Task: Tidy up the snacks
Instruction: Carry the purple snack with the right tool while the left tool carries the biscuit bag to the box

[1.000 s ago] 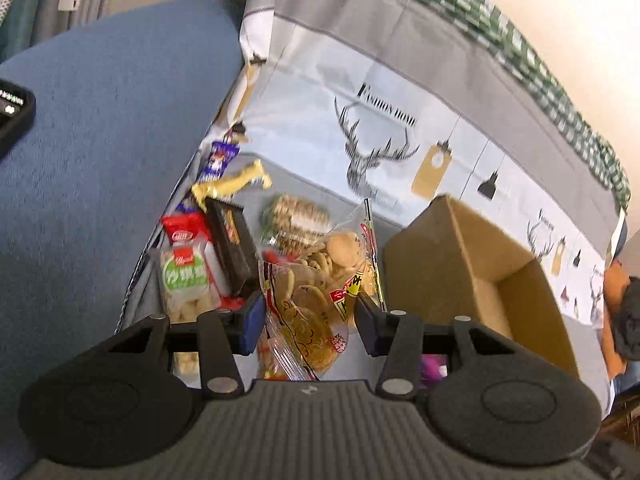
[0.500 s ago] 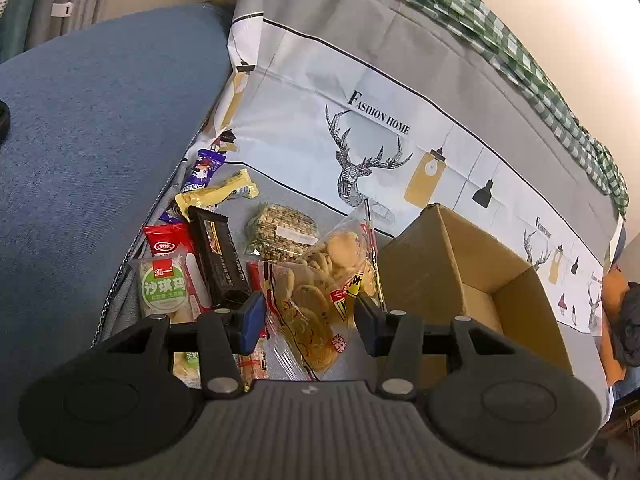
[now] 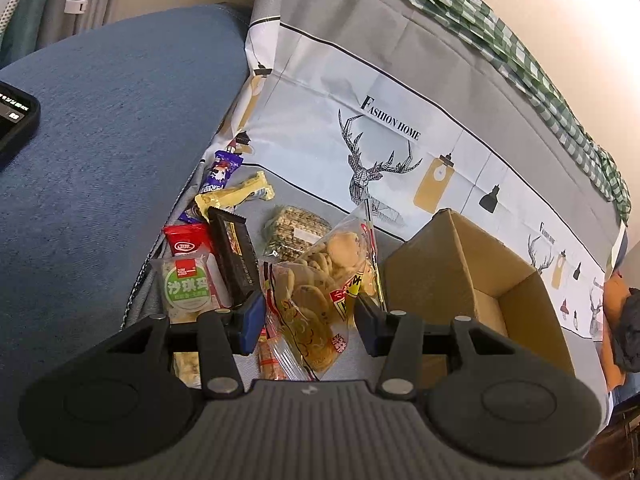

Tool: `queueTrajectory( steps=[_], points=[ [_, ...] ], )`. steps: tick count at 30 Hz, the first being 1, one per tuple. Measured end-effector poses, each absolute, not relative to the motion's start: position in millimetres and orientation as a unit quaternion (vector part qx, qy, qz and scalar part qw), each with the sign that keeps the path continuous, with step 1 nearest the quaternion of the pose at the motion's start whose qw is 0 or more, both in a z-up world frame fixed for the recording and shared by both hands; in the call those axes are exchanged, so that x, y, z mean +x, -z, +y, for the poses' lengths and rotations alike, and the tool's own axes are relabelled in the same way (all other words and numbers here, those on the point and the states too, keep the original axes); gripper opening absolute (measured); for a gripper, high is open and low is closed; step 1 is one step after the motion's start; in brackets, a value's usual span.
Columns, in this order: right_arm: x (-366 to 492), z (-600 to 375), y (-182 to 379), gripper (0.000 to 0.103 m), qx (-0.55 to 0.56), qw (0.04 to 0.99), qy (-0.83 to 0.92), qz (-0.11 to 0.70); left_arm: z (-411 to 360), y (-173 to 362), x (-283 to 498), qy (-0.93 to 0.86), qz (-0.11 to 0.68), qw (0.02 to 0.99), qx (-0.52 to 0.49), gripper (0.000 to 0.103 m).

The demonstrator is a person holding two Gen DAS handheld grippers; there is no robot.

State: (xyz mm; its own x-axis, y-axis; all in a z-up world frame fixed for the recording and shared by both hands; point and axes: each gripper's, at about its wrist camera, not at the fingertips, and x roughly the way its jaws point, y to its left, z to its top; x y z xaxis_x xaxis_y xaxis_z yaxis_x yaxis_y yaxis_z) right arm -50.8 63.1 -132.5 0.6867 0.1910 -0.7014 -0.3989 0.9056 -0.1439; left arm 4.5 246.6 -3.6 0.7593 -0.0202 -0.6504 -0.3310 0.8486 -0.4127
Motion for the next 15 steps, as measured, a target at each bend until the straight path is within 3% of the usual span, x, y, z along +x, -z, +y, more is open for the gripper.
queueTrajectory(
  steps=[4,5,6,10,15],
  points=[
    [-43.5,59.8,143.5,0.052,-0.105,0.915,-0.115,0.373,247.3,4.7,3.7,-0.083,0.336,0.901,-0.263,0.053],
    [-44.1,58.6,143.9,0.044,-0.093,0.915,-0.116,0.375,246.8,4.8,3.6,-0.082,0.337,0.901,-0.262,0.053],
    [-43.9,57.0,142.9,0.026,-0.079,0.914,-0.122,0.378,246.6,4.9,3.4,-0.080,0.337,0.901,-0.261,0.053],
    [-49.7,59.7,142.5,0.013,-0.075,0.911,-0.155,0.374,243.5,3.8,4.4,-0.075,0.337,0.902,-0.258,0.053],
    [-63.2,61.8,116.8,0.009,-0.072,0.916,-0.220,0.327,241.2,1.6,4.2,-0.077,0.330,0.906,-0.254,0.053]
  ],
)
